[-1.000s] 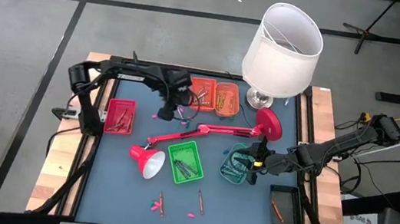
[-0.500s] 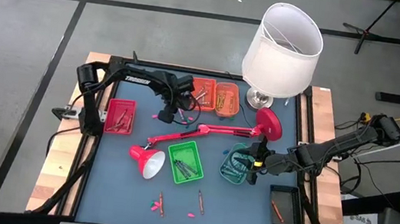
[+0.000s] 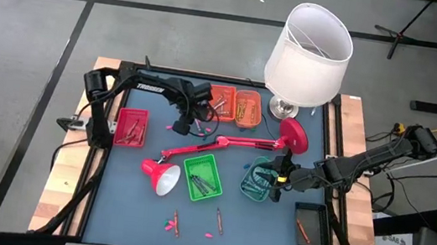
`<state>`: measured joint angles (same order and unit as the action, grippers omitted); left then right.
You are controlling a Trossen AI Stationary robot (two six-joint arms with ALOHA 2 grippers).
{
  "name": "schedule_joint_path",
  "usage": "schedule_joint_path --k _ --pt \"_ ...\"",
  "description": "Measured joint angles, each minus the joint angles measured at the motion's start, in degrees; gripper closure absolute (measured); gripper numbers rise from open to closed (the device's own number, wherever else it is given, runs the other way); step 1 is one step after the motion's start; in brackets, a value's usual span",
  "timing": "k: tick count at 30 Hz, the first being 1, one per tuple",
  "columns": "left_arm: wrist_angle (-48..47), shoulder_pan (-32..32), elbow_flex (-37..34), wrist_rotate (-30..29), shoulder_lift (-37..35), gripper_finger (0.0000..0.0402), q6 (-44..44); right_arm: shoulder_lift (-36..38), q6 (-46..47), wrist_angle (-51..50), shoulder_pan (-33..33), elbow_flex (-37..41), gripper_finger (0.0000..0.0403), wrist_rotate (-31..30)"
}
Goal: Sort crayons
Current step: Put the gray crayon into the orange bin
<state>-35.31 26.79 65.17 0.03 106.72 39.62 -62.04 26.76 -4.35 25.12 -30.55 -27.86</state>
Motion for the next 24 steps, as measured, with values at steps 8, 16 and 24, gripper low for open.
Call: schedule_joint_path --k 8,16,24 --pt "0.8 -0.7 1.6 -2.4 0.0 0.0310 1.2 0.0 0.0 0.0 0.0 0.0 0.0276 0.0" --pt "1.3 -0.4 1.6 -1.7 0.0 0.0310 3.6 0.0 0.0 0.0 0.0 0.0 0.0276 0.0" --pt "-0.6 1.4 1.6 0.9 0.0 0.0310 3.6 0.0 0.0 0.0 0.0 0.0 0.0276 0.0"
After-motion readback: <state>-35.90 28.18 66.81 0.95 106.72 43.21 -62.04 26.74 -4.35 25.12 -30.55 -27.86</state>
